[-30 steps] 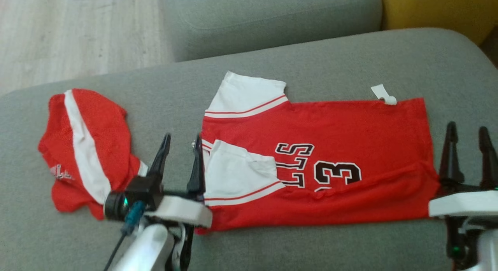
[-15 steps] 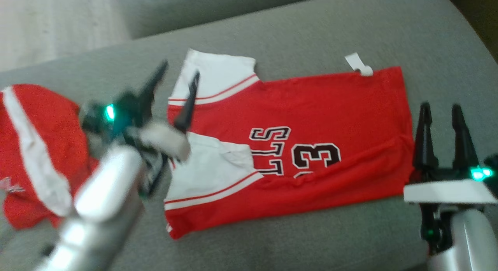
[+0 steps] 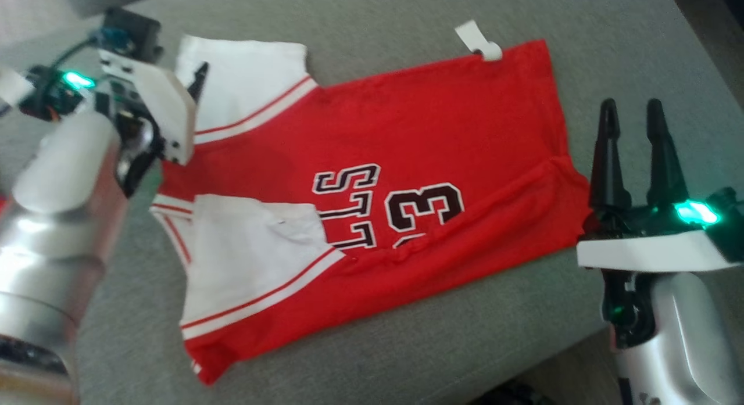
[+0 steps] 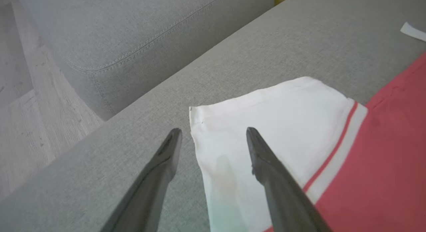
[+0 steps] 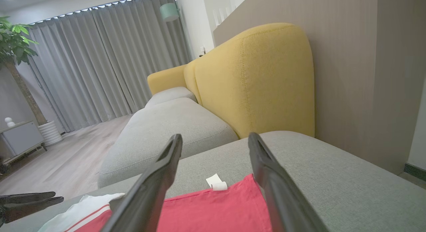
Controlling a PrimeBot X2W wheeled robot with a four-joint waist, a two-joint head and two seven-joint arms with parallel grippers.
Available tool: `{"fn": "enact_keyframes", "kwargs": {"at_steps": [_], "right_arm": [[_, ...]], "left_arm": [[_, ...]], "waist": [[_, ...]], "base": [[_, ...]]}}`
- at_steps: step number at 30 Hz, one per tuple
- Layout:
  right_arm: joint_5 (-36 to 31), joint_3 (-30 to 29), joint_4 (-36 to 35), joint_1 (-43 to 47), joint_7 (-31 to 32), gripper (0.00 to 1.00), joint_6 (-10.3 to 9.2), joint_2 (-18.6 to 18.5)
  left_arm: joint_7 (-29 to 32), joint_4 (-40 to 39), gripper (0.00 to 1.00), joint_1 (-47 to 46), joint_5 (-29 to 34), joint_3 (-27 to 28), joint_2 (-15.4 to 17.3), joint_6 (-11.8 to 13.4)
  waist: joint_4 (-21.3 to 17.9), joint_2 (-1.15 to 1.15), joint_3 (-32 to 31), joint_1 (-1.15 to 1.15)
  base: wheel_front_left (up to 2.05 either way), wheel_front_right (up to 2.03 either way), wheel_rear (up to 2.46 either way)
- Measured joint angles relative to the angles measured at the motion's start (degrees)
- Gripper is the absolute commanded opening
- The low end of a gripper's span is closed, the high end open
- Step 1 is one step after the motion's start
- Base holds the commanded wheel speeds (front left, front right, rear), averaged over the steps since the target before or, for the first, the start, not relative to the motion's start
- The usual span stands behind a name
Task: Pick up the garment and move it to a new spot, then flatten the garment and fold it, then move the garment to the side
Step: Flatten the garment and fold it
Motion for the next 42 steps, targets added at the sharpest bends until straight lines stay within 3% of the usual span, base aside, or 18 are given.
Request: {"fn": "enact_keyframes", "kwargs": {"at_steps": [11,23,24,25,27,33,42], "right_arm": [[4.3,3.0,-1.4,-1.2,0.0,1.0,0.0,0.0],[4.4,2.4,-2.4,-1.8,0.0,1.0,0.0,0.0],[4.4,2.3,-2.6,-1.8,0.0,1.0,0.0,0.0],[4.4,2.2,-2.8,-1.8,0.0,1.0,0.0,0.0],[4.3,1.8,-2.9,-1.8,0.0,1.0,0.0,0.0],[2.0,0.5,-2.9,-1.8,0.0,1.0,0.0,0.0],[-6.4,-1.3,-0.8,-5.2,1.3,1.0,0.0,-1.5]], "left_arm": [[0.6,9.6,1.0,-7.3,-1.8,-2.4,2.1,-0.4],[6.2,12.1,1.0,-10.0,-8.1,-4.9,2.0,-0.4],[7.4,11.9,0.9,-10.4,-9.0,-5.2,2.0,-0.4],[8.7,11.5,0.43,-10.6,-10.0,-5.5,2.0,-0.4],[9.8,10.3,0.0,-10.6,-11.6,-6.5,2.0,-0.4],[6.8,8.2,0.0,-9.9,-13.2,-9.0,2.2,-0.4],[-7.9,4.3,0.0,-8.9,-12.6,-10.1,-0.5,-0.4]], "waist": [[-5.5,0.0,5.8,-0.01],[-6.3,0.0,7.1,-0.02],[-6.3,0.0,7.1,-0.01],[-6.2,0.0,7.1,-0.01],[-5.9,0.0,7.1,-0.02],[-4.3,0.0,6.5,-0.01],[0.0,0.0,4.0,-0.01]], "base": [[0.0,0.0,0.0],[0.0,0.0,0.0],[0.0,0.0,0.0],[0.0,0.0,0.0],[0.0,0.0,0.0],[0.0,0.0,0.0],[0.0,0.0,0.0]]}}
